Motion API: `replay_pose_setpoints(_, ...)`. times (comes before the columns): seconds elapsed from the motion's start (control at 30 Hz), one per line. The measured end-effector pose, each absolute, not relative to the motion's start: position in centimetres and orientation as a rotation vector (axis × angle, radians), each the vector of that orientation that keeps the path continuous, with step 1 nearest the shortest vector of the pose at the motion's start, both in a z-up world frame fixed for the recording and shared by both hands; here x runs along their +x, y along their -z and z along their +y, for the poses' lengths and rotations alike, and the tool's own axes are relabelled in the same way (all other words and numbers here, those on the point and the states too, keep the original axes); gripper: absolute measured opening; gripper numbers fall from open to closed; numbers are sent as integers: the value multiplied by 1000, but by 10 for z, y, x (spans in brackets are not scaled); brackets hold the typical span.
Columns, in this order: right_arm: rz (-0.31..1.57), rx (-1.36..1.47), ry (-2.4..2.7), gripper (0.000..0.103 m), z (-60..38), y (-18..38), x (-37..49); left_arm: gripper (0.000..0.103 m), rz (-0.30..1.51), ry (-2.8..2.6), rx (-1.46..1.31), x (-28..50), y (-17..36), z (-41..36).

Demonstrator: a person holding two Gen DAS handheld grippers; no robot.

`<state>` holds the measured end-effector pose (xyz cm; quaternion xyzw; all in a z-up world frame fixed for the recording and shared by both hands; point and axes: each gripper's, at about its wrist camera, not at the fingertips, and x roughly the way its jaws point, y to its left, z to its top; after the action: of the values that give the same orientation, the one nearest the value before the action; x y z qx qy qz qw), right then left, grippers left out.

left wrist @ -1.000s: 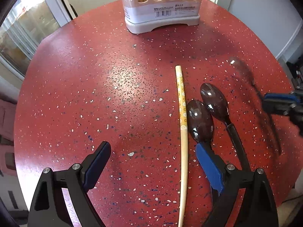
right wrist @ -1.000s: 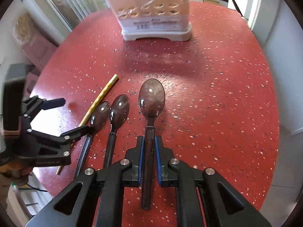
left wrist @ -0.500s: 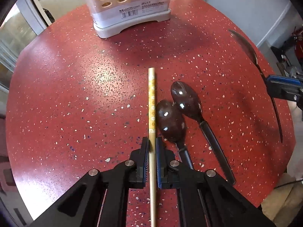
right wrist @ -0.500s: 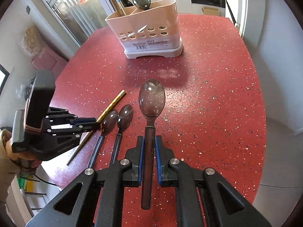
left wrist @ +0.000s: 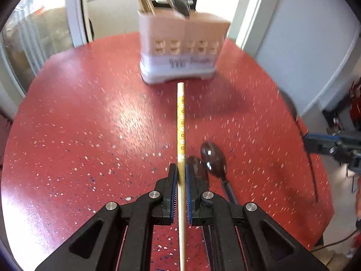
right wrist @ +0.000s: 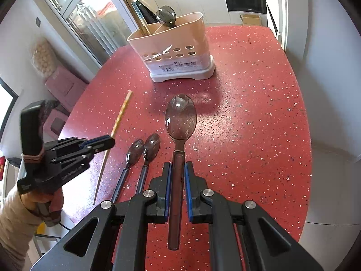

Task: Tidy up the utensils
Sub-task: 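Grasp a dark brown spoon with the right tool while the left tool grasps the yellow chopstick, then carry the spoon and yellow chopstick over the beige holder with both tools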

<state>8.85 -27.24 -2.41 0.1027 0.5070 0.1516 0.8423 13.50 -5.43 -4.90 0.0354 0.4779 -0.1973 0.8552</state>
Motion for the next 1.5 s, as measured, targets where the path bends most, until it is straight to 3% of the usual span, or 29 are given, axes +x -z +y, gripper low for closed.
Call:
replay_pose_setpoints(0.53,983,242,-374,12,-270,0,101,36,769,343,-96,124,-12,-29)
replay_pose_setpoints(1.5,789,268,-396,12,-272,-67,197,36,610,257,-121,208,-60,-38)
